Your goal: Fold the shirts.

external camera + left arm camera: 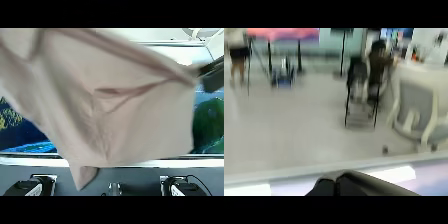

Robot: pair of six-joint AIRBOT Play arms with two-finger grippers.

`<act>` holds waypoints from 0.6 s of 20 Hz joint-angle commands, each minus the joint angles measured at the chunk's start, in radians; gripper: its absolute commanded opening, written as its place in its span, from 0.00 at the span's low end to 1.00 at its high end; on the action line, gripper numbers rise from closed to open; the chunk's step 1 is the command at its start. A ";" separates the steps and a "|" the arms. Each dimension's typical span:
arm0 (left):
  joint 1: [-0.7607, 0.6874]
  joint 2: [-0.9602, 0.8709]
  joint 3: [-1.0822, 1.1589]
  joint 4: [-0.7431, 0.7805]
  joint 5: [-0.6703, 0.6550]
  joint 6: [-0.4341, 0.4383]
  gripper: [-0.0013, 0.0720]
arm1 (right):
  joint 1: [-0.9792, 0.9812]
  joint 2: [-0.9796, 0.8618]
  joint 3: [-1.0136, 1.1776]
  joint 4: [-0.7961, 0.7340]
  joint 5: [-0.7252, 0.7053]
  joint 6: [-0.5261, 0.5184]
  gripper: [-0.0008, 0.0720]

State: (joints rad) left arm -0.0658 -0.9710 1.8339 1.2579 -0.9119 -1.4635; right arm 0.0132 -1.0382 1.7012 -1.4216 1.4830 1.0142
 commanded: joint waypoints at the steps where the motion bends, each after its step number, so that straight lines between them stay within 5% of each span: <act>1: -0.013 -0.167 -0.098 0.034 -0.071 -0.011 0.05 | 0.000 -0.159 -0.231 -0.008 -0.157 0.002 0.04; 5: -0.017 -0.424 -0.197 0.032 -0.021 -0.011 0.05 | 0.000 -0.387 -0.325 0.012 -0.491 0.171 0.05; 11: -0.026 -0.701 -0.197 -0.164 -0.050 -0.079 0.06 | 0.000 -0.594 -0.325 0.224 -0.666 0.269 0.05; 12: -0.028 -0.722 -0.197 -0.177 -0.071 -0.097 0.11 | 0.000 -0.602 -0.324 0.252 -0.686 0.269 0.13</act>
State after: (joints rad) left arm -0.0875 -1.5909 1.6428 1.1709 -0.9459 -1.5116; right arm 0.0128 -1.5684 1.3838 -1.2778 0.9108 1.2480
